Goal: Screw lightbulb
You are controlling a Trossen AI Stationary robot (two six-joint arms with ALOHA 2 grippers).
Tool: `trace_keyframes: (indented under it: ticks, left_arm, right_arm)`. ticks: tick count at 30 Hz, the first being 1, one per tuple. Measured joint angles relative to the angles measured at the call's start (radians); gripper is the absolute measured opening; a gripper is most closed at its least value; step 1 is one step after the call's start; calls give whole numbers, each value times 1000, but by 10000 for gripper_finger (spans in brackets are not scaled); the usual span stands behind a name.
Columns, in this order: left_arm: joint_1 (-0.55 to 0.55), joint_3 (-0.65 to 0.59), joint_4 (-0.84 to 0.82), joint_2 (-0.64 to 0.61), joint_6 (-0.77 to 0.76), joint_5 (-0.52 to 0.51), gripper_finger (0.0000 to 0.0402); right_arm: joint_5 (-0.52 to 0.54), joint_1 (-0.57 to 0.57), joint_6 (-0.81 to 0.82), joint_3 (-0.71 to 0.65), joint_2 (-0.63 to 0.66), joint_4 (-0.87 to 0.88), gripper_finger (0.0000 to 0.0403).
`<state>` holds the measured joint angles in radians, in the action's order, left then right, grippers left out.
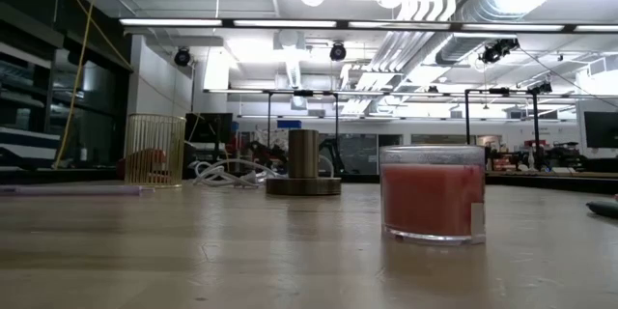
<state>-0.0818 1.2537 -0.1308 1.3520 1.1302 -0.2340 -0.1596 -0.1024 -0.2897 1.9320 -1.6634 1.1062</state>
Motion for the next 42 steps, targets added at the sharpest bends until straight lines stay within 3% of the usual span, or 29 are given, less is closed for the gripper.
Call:
trace_keyframes:
  ticks: [9, 27, 42]
  left_arm:
    - [0, 0, -3, 20, 35, -82, 204]
    - [-5, 0, 26, 29, 50, -60, 193]
    - [-4, 0, 24, 31, 45, -66, 101]
  right_arm:
    - [-3, 0, -3, 0, 0, -20, 227]
    - [5, -2, -6, 0, 0, -19, 227]
    - [5, -1, -19, -2, 0, -11, 227]
